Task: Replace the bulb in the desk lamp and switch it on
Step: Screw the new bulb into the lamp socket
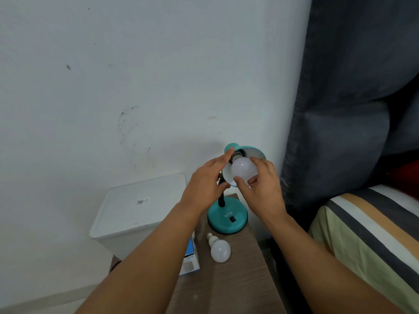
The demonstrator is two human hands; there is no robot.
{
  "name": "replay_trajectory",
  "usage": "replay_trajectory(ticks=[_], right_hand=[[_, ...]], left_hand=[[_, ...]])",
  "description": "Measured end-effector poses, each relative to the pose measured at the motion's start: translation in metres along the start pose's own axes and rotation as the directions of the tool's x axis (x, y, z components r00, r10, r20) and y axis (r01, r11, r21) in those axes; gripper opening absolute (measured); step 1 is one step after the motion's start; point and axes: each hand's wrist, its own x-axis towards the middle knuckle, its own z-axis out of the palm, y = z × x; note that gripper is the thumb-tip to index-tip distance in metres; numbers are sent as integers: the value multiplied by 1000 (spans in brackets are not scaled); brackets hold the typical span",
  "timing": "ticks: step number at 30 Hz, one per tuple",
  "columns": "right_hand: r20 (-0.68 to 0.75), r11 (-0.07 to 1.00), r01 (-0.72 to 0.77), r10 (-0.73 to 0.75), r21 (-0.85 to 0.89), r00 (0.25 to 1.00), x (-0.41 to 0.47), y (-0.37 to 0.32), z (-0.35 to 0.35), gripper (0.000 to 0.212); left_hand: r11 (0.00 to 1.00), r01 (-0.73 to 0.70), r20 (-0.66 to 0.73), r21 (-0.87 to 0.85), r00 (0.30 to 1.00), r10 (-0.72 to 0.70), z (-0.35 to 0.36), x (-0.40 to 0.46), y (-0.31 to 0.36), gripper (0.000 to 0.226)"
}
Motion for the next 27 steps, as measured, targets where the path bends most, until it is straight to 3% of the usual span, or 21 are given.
replay_trajectory(ticks=[7, 14, 20, 27], right_hand=[[11, 999, 47, -47, 15, 999, -3, 0, 0, 63], [-21, 996, -46, 48, 76, 999, 1, -4, 5, 62], [11, 998, 48, -48, 40, 999, -5, 2, 5, 65], [-20, 997, -42, 43, 65, 999, -2, 1, 7, 64]], left_hand=[[1000, -2, 3, 22, 1000, 2, -1, -1, 0, 94], [1000, -11, -1, 17, 1000, 11, -1, -1, 1, 93], [1000, -5, 2, 7, 1000, 5, -1, -2, 1, 95], [1000, -5, -5, -1, 1000, 5, -1, -2, 2, 92]])
